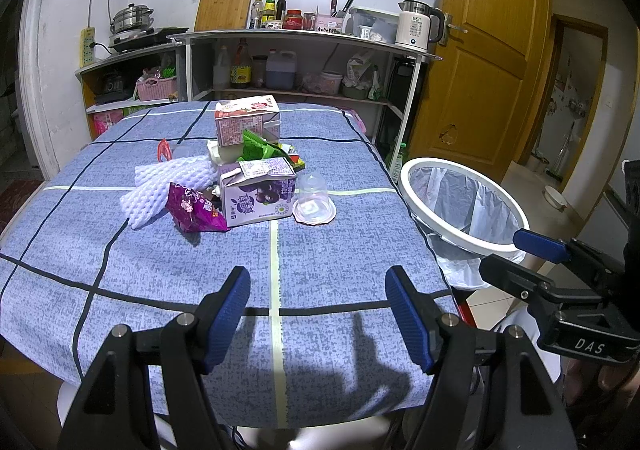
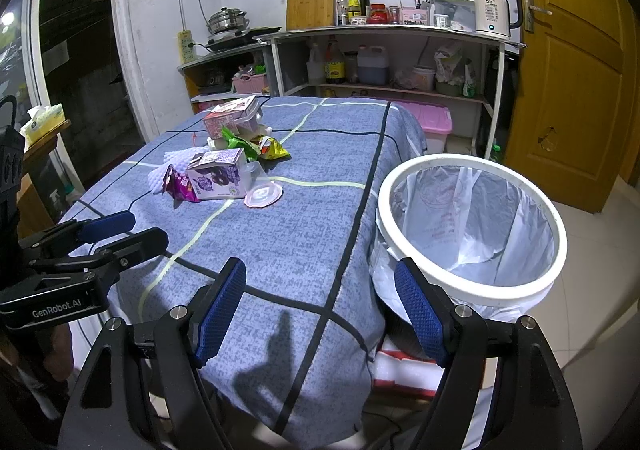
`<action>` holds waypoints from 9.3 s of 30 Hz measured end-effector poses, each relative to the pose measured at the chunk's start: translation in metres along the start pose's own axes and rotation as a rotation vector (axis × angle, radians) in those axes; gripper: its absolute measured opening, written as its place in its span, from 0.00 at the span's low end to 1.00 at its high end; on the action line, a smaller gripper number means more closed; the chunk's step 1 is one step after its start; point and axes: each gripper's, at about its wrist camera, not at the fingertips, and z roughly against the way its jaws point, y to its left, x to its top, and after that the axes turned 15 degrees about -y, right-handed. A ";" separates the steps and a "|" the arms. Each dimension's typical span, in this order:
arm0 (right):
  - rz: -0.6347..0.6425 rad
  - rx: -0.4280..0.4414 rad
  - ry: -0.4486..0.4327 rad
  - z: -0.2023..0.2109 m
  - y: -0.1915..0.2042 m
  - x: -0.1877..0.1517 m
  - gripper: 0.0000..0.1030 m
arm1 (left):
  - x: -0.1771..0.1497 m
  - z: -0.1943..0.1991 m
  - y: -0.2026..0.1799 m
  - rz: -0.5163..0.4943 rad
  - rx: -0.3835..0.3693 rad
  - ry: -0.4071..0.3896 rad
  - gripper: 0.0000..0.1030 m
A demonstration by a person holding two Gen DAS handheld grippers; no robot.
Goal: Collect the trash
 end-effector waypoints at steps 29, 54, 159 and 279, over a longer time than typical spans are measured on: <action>0.016 0.040 0.029 -0.026 0.009 0.001 0.75 | -0.005 -0.018 0.030 0.096 0.000 0.042 0.70; 0.048 0.207 0.128 -0.144 0.049 0.035 0.59 | 0.018 -0.078 0.114 0.210 0.115 0.032 0.69; -0.211 -0.145 0.045 -0.035 -0.147 0.012 0.46 | 0.051 -0.121 -0.087 0.026 -0.348 0.086 0.49; 0.215 0.337 0.097 -0.200 0.089 0.076 0.49 | 0.015 -0.051 0.146 0.199 0.055 -0.060 0.39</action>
